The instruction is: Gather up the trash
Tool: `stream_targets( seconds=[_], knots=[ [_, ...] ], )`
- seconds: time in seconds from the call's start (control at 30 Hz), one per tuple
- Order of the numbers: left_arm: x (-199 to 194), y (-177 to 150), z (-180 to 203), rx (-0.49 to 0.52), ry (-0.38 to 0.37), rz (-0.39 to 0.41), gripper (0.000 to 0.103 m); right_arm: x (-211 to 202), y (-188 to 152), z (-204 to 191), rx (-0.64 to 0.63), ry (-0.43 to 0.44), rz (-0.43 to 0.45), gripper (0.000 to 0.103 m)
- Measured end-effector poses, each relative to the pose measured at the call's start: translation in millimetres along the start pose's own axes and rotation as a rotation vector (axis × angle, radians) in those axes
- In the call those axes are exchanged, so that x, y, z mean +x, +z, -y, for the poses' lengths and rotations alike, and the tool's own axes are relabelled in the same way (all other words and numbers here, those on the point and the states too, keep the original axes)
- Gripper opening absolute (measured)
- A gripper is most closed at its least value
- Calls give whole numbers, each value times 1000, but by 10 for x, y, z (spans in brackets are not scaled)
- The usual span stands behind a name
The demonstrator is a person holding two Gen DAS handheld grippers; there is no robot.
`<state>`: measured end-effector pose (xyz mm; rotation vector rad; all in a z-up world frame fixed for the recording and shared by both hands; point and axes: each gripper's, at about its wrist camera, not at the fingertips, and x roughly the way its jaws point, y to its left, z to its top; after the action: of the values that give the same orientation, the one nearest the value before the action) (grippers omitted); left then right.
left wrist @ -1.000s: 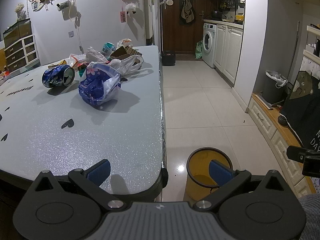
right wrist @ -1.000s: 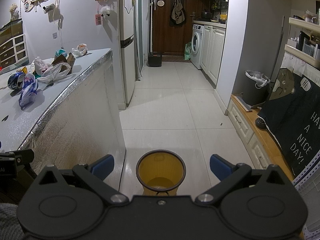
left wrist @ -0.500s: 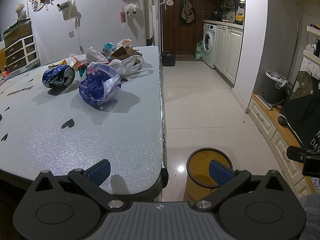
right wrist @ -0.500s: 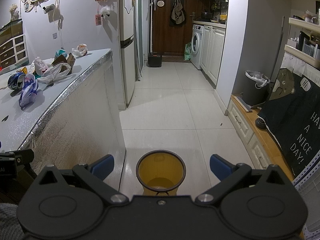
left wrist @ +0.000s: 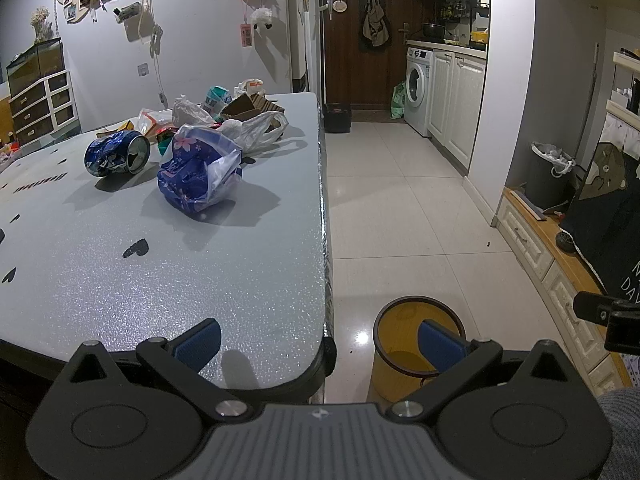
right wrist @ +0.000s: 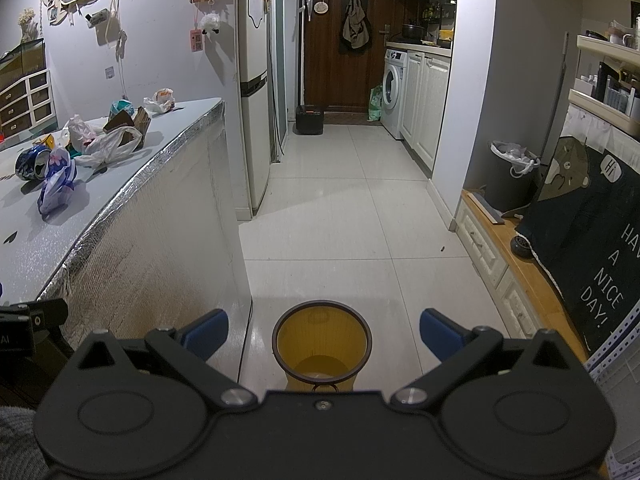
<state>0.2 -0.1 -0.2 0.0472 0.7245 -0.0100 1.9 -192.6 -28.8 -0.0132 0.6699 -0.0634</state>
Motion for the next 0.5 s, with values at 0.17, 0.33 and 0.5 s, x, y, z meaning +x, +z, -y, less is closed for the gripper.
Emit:
stream_targets(
  seconds=[0.17,0.33,0.5],
  knots=[
    [0,2,-4,0,1,0,103,1,-1,-2,0,-1,1,103],
    [-15,46,-39,2,1,0,103,4,-1,0,0,-1,0,103],
    [-10,50,-42,1,4,0,103,4,-1,10,1,-1,1,103]
  ],
)
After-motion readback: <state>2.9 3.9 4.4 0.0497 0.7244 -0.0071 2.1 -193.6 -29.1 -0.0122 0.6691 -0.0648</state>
